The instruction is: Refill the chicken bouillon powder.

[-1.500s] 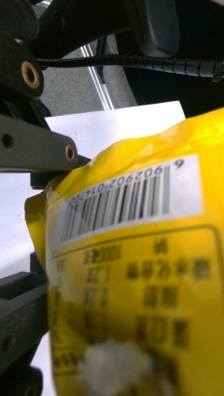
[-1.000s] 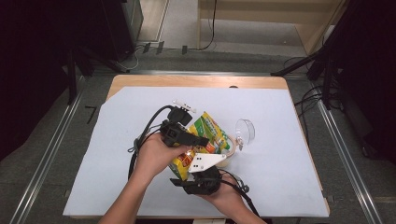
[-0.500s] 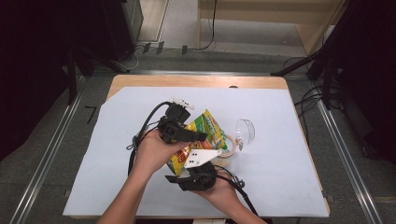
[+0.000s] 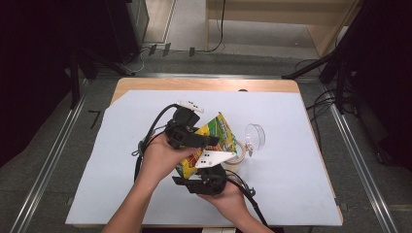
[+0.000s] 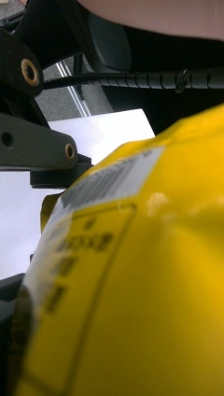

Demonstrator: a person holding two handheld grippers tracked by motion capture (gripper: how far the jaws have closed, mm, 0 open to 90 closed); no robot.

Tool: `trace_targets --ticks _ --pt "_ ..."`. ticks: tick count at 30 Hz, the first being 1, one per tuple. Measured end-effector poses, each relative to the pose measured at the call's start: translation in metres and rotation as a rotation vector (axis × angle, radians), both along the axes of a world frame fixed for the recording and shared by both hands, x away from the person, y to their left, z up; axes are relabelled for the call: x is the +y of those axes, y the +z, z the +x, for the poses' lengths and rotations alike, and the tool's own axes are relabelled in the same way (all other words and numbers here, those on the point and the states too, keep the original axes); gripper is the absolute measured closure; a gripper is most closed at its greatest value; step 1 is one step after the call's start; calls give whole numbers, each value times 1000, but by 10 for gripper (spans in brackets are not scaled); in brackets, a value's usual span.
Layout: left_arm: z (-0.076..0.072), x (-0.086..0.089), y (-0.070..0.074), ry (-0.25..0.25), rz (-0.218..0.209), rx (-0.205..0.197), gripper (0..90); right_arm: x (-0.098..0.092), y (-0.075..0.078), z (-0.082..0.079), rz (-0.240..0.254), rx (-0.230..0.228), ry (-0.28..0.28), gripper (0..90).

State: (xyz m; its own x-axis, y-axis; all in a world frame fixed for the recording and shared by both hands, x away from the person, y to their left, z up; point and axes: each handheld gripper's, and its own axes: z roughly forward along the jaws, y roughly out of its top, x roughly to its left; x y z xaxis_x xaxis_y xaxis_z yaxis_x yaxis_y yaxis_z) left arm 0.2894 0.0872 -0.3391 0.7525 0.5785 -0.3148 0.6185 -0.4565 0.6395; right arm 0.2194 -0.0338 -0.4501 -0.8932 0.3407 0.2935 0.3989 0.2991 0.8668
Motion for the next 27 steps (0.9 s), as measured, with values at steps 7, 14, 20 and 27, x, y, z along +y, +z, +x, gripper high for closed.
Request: trace_targets --ticks 7,14,20,27 --pt "17 0 -1 3 5 67 769 2 4 4 -11 2 4 661" --pt "31 2 -2 2 1 119 775 3 6 5 -84 -105 41 625" --pt "27 -3 -2 -8 -2 88 757 2 3 6 -84 -117 6 672" --pt "18 -9 4 -23 -7 50 747 1 1 3 -52 -105 -17 683"
